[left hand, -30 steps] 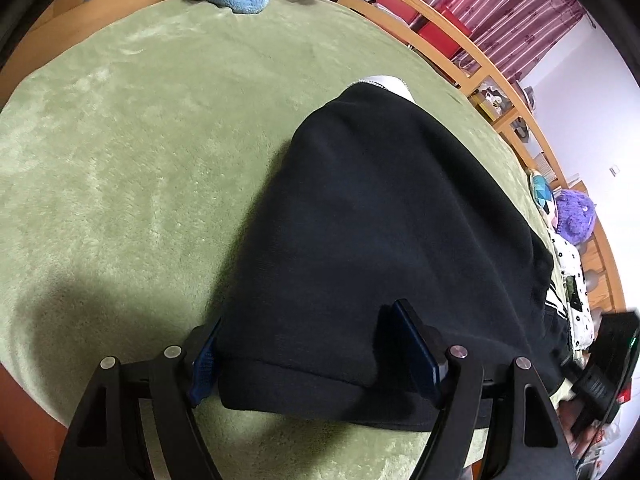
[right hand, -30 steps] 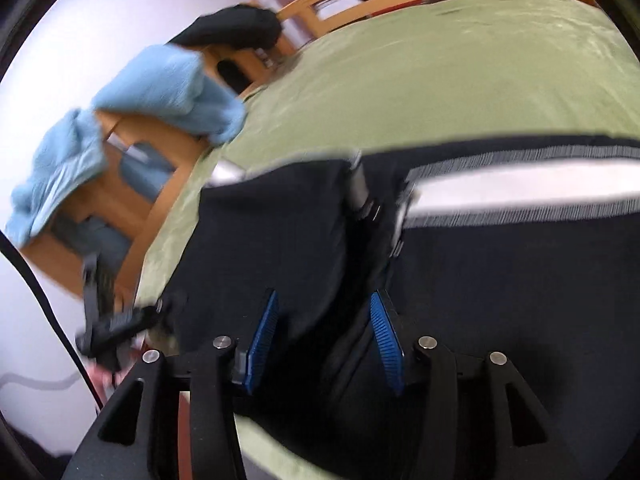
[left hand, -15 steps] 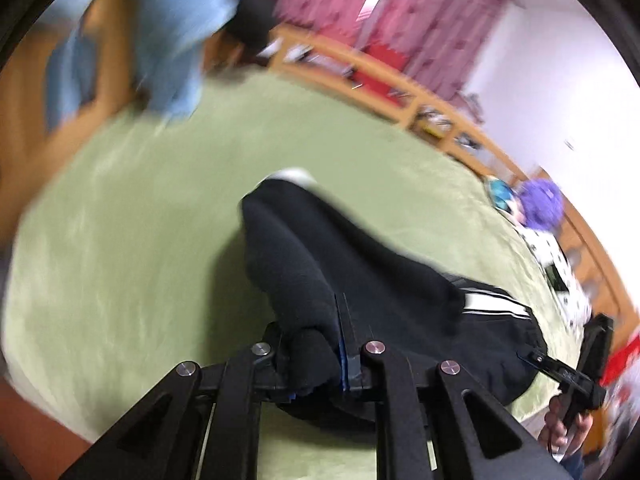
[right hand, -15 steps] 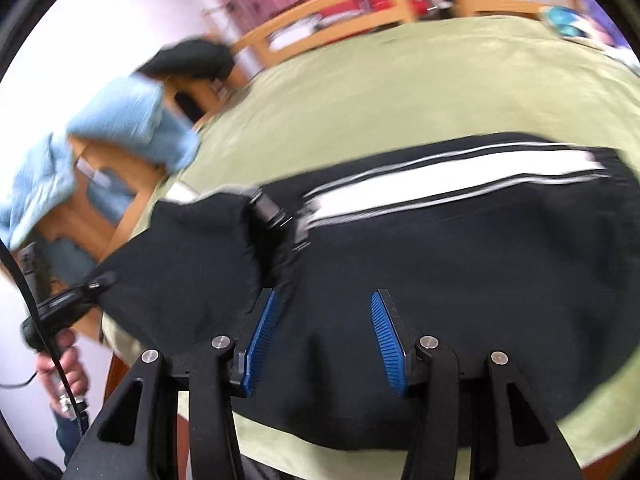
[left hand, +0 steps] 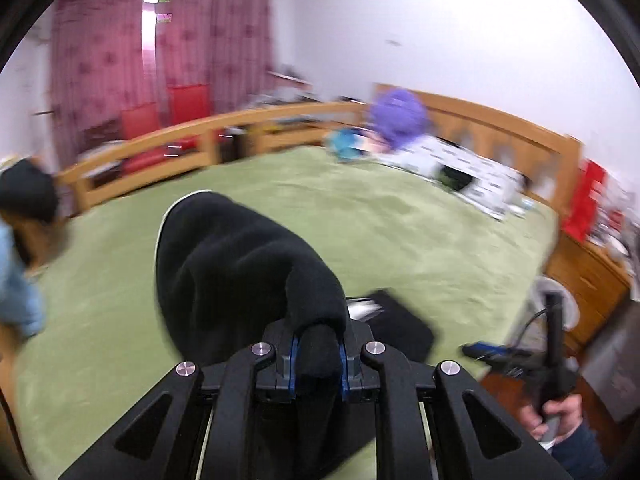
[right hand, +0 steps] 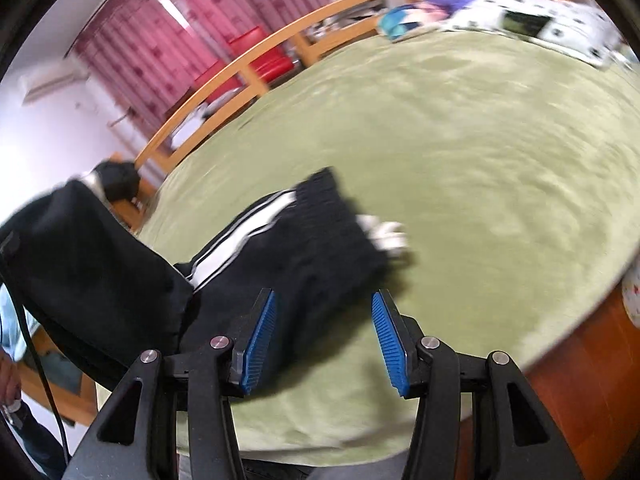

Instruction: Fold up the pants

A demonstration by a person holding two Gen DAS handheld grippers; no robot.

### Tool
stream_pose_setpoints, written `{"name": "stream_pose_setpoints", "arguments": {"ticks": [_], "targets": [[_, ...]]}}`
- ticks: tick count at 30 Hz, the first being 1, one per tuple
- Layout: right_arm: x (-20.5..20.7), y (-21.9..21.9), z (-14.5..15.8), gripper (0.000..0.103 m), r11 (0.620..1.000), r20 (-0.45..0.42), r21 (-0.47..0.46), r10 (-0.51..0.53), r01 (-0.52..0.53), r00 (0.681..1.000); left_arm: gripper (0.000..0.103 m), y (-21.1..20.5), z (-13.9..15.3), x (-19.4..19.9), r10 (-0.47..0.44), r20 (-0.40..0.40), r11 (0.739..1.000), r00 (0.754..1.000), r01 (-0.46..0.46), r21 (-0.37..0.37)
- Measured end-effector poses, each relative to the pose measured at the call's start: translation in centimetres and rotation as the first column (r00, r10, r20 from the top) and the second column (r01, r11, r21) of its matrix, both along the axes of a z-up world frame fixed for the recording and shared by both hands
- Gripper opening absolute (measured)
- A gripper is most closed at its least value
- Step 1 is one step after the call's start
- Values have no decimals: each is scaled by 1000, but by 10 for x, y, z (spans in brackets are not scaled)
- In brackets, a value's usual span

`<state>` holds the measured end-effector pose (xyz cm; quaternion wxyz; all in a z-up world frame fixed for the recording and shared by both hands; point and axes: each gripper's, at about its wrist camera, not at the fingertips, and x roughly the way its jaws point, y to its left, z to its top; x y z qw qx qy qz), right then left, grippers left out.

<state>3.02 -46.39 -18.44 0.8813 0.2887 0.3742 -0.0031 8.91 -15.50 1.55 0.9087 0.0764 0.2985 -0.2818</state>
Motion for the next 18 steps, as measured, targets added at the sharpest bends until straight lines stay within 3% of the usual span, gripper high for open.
{"name": "stream_pose_setpoints", "arguments": {"ticks": [3,5,8,12,16,18], "targets": [[-14,-21,-9,50,999,-15,6,-44,44,999,30,-61,-24,8,-168,-108,984,980,161,-77],[-20,-26,-16,50,998,-23,18,-54,54,998,43,-70,-37,10,-182,-159,981,970,168,-97],[-24,-29,-18,50,998,-14,14,-61,62,998,51,-59,-51,11,-123,-148,991,981,115,-62],[-13,-28,-10,50,999,49,41,-37,35,998,53,-32,-72,26,-25,-190,1000,981,21,-23],[22,-13,-5,55,999,117,47,21,-26,993,55,15,-103,42,143,-252,990,957,-136,44],[37,-3,-11,54,998,103,20,54,-57,993,57,38,-122,43,185,-301,983,936,-179,49]]}}
